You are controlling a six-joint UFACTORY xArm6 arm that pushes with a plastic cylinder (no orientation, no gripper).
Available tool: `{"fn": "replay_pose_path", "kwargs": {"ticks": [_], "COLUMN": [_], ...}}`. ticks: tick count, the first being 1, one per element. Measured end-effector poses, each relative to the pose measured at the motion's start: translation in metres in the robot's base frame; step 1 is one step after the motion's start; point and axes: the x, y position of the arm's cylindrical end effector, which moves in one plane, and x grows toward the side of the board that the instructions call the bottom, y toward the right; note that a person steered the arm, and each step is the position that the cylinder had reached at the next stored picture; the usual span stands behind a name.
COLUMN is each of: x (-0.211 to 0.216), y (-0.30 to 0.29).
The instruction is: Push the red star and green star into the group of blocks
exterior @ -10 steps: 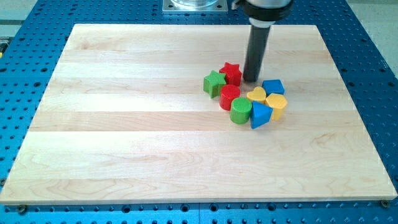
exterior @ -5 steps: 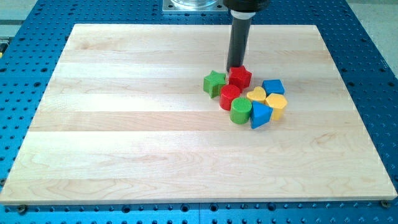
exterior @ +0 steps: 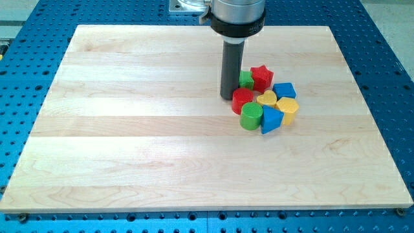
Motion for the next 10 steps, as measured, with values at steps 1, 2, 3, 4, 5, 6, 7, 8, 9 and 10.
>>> {"fn": "replay_pose_path", "kwargs": {"ticks": [1,2,3,4,5,6,7,8,9,10], "x": [-0.029,-0.055,-0.045,-0.019,-0.033,-0.058,-0.056,-0.056,-0.045,-0.035], "y": [-0.017,0.005,0.007,0.019,0.022,0.059,0.089,0.094,0.096,0.097]}}
